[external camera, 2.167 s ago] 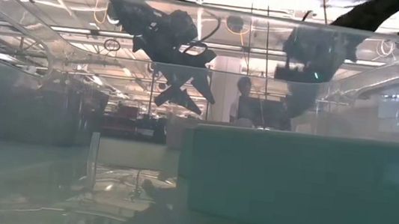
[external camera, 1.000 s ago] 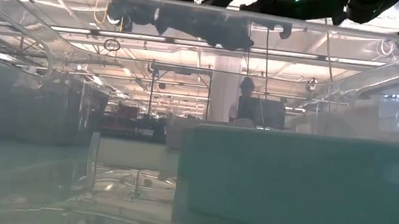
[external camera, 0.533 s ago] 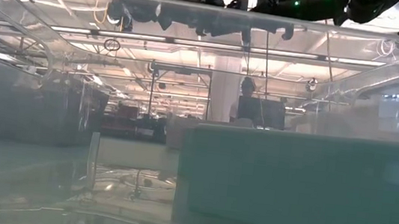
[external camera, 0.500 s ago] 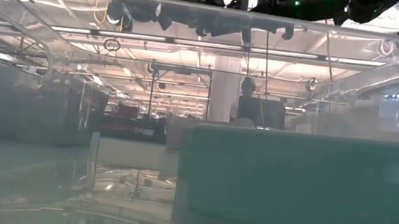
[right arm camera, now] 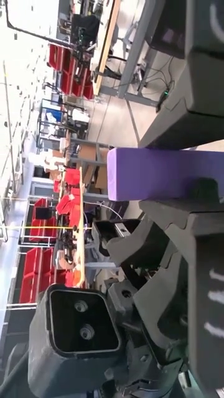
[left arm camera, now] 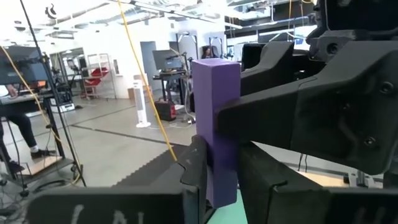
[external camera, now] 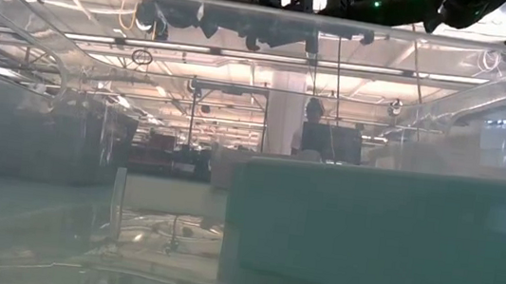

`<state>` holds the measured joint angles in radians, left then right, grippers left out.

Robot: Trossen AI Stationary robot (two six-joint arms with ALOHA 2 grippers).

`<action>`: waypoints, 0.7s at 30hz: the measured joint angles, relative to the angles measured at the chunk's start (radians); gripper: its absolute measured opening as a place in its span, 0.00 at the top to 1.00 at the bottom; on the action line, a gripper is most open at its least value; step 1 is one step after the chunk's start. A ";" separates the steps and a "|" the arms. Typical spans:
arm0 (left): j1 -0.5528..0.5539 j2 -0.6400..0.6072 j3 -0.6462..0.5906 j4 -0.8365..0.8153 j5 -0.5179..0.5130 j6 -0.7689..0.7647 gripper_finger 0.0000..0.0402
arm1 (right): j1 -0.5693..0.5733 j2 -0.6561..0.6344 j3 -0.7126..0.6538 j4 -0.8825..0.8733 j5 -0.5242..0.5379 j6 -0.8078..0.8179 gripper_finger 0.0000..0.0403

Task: Sort & place blocks by color
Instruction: Put the violet block into the grey bin

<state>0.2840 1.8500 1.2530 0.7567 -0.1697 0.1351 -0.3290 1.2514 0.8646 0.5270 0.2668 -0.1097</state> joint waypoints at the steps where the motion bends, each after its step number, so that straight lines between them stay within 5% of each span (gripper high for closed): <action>1: 0.000 0.000 0.000 -0.001 0.000 -0.007 0.85 | 0.000 0.000 0.000 -0.002 0.000 0.002 0.78; 21: 0.005 0.000 0.002 -0.013 0.047 -0.006 0.87 | 0.001 -0.133 0.000 -0.132 0.086 -0.007 0.43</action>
<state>0.2895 1.8503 1.2545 0.7437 -0.1226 0.1287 -0.3279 1.1181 0.8646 0.3952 0.3530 -0.1163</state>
